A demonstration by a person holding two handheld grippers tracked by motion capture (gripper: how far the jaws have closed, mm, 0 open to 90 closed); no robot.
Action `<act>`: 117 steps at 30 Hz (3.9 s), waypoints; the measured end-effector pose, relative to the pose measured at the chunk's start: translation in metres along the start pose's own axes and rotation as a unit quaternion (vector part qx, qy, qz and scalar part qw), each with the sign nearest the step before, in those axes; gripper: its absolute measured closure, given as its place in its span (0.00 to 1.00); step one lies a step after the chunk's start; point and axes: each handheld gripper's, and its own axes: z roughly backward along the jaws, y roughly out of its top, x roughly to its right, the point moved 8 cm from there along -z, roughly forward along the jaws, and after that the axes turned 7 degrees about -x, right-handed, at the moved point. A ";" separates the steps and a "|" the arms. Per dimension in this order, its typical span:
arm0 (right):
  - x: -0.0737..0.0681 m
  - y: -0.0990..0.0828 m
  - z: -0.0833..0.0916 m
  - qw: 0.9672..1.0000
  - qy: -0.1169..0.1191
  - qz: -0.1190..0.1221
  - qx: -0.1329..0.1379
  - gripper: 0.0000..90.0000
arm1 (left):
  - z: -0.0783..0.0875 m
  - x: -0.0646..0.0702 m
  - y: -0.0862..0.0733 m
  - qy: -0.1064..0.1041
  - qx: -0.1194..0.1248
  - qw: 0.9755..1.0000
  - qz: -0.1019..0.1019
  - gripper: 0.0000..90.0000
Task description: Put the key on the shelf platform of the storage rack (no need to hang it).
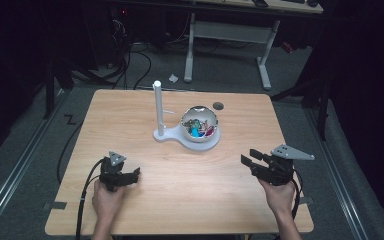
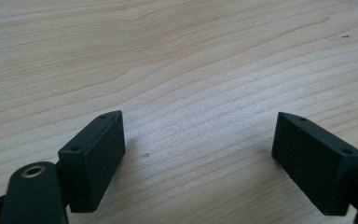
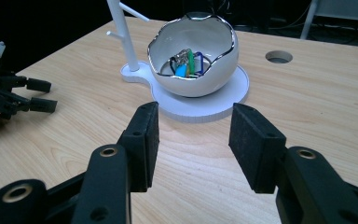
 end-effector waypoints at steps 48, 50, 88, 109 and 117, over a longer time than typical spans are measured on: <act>0.019 -0.039 -0.045 0.999 -0.023 -0.025 -0.039 0.58 | 0.000 0.000 0.000 0.000 0.000 1.000 0.000 0.20; 0.021 -0.040 -0.047 0.999 -0.024 -0.026 -0.040 0.58 | 0.000 0.000 0.000 0.000 0.000 1.000 0.000 0.20; 0.053 -0.072 -0.083 0.992 -0.071 -0.057 -0.091 0.57 | 0.000 0.000 0.000 0.001 0.000 1.000 0.000 0.20; 0.060 -0.083 -0.090 0.985 -0.122 -0.027 -0.117 0.53 | 0.000 0.000 0.000 0.001 0.001 1.000 0.000 0.20; 0.059 -0.084 -0.091 0.983 -0.132 -0.014 -0.123 0.48 | 0.000 0.000 0.000 0.001 0.001 1.000 0.001 0.20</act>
